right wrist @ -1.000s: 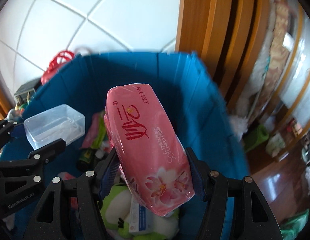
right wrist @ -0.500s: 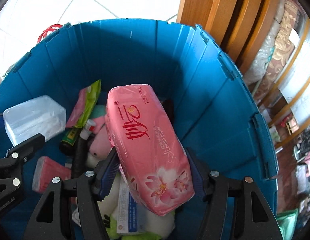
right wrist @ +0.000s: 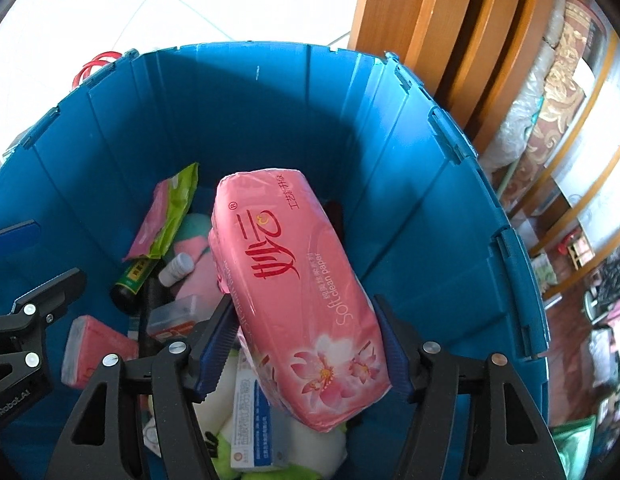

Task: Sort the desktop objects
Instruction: 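Open both tools to drop the clear box and tissue pack into the bin, then move both tools back over the pile on the bed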

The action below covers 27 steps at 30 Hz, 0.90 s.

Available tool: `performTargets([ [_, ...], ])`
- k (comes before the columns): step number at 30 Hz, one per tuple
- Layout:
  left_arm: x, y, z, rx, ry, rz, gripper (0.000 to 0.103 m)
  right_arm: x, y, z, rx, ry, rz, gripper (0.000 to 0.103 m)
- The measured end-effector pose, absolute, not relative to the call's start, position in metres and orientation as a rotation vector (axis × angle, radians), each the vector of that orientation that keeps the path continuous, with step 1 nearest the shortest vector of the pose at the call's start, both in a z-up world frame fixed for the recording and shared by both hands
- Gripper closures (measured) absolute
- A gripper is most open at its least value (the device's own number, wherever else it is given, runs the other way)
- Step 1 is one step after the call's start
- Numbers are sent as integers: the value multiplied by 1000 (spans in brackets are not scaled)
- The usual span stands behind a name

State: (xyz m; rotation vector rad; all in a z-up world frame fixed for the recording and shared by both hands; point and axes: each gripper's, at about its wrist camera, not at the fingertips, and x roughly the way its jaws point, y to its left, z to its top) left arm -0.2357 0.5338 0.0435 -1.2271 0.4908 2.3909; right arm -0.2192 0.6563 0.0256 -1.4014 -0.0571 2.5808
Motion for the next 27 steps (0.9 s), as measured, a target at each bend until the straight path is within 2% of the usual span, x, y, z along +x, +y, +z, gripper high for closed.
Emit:
performTargets([
  [3,-236,533,43,-1228,485,2391,43,-221,657,27,-1384,-66,2581,36],
  [7,-236,533,43,-1232,475,2394,43,-221,656,30,-1365,-89,2583,22],
  [12,-238,532,43,-1236,448,2396,44,-222,655,31,-1358,-86,2591,16],
  [16,-236,529,46,-1216,429,2409,44,-220,656,36,-1333,-68,2605,7],
  [22,-212,507,82,-1088,342,2446,43,-212,663,52,-1257,29,2675,1],
  [27,-168,460,128,-868,274,2504,43,-190,656,86,-1110,41,2727,0],
])
